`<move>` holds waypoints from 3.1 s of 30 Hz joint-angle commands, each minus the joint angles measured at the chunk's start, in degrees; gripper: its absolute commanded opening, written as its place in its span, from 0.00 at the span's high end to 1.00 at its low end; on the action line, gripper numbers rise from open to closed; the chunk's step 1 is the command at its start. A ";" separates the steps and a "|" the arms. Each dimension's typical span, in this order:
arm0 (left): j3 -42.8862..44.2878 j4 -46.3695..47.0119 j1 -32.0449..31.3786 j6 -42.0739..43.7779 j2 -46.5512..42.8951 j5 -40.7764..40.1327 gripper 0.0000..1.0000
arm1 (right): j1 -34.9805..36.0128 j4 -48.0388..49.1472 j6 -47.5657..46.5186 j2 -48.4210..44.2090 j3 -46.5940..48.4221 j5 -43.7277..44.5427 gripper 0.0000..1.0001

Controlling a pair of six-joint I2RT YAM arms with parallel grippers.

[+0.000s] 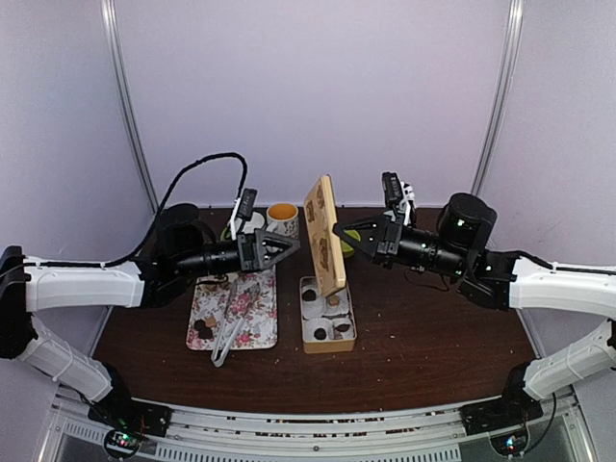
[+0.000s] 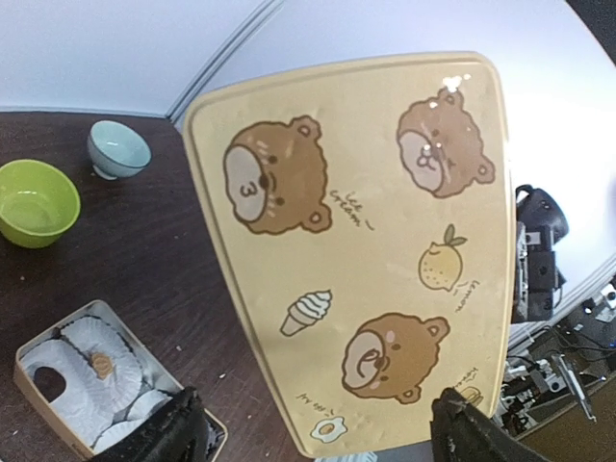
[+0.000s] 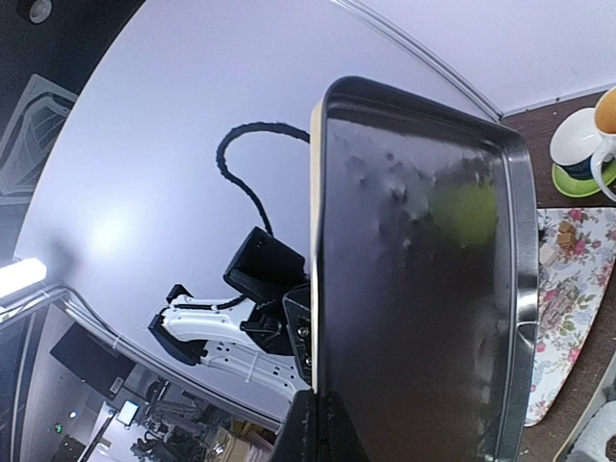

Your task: Pack the chocolate

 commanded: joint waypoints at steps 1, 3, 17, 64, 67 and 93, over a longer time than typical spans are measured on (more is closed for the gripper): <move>-1.41 14.41 0.32 -5.29 0.36 5.55 0.18 | 0.26 9.74 6.11 -1.28 0.98 -2.99 1.00; -1.19 15.74 0.32 -6.90 1.01 6.04 0.18 | 0.20 12.28 7.63 -1.31 0.68 -3.57 1.00; -0.92 25.87 0.32 -12.46 4.16 9.57 0.30 | 0.20 29.61 18.49 3.61 -1.45 -6.55 1.00; -3.85 25.13 2.35 -15.41 22.08 8.94 0.95 | -5.96 7.65 -4.41 15.65 -12.27 -0.71 0.79; -4.52 24.90 2.35 -14.86 23.14 8.16 0.95 | -6.11 7.46 -5.73 17.31 -12.83 0.20 0.77; -3.51 16.51 1.11 -8.92 28.63 5.46 0.97 | -6.09 -6.20 -15.75 21.35 -11.69 7.56 0.55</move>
